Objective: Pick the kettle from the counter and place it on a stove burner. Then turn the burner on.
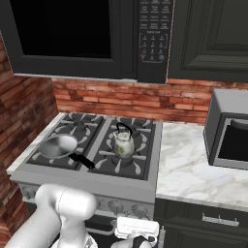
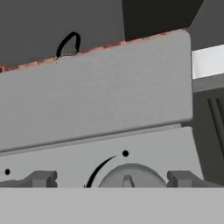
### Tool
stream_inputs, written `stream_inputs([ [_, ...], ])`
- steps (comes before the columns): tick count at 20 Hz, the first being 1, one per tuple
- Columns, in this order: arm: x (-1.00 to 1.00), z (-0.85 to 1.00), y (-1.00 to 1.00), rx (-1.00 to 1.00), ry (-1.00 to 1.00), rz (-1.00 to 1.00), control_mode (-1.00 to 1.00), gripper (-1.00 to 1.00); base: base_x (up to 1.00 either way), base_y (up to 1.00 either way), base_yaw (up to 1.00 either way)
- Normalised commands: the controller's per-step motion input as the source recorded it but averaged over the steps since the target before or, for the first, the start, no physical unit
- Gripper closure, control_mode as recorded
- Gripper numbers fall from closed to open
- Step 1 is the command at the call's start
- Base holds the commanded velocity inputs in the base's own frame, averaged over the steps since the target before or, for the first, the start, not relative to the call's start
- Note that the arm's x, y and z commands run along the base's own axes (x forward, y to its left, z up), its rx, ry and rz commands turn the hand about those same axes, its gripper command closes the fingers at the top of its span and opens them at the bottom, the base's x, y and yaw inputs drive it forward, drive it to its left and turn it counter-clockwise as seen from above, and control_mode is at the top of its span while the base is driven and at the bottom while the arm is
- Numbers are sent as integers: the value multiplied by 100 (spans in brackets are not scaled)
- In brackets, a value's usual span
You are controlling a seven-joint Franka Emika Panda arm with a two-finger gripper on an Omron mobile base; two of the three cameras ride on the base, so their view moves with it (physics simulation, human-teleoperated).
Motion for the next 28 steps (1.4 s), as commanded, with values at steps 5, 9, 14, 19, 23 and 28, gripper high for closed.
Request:
stream_inputs([
  [5,11,-26,-21,0,-5,0,-100,-100,0,0,0],
  [9,11,-28,-8,0,-5,0,-100,-100,0,0,0],
  [14,13,-19,0,0,-2,0,-100,-100,0,0,0],
  [19,16,-3,0,0,0,-2,-100,-100,0,0,0],
  [23,9,0,0,0,0,-4,-100,-100,0,0,0],
  [28,0,8,1,0,0,-7,-100,-100,0,0,0],
])
